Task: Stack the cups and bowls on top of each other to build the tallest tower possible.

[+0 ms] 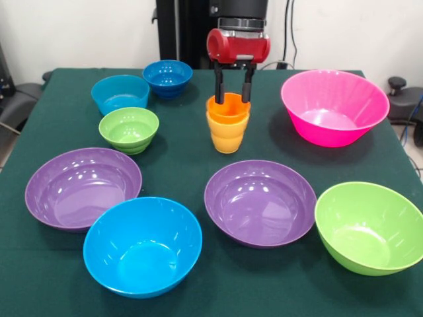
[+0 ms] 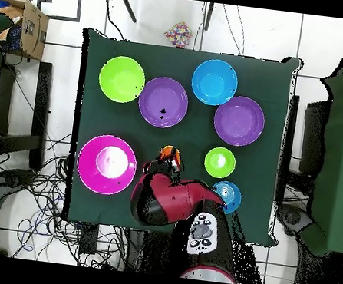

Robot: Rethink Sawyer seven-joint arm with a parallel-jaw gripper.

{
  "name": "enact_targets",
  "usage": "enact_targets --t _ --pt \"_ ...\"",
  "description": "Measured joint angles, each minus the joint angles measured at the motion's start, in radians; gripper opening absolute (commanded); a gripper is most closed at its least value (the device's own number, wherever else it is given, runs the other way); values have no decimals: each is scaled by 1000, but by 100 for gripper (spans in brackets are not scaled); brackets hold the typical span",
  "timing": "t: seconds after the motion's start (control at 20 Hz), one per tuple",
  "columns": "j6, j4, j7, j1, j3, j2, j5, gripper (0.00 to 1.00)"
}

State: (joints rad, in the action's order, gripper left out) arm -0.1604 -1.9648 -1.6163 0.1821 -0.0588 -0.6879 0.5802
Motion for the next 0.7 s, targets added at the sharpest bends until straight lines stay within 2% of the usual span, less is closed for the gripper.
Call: enact_targets --t 0.7 --pt "48 0 0 9 36 -51 -7 100"
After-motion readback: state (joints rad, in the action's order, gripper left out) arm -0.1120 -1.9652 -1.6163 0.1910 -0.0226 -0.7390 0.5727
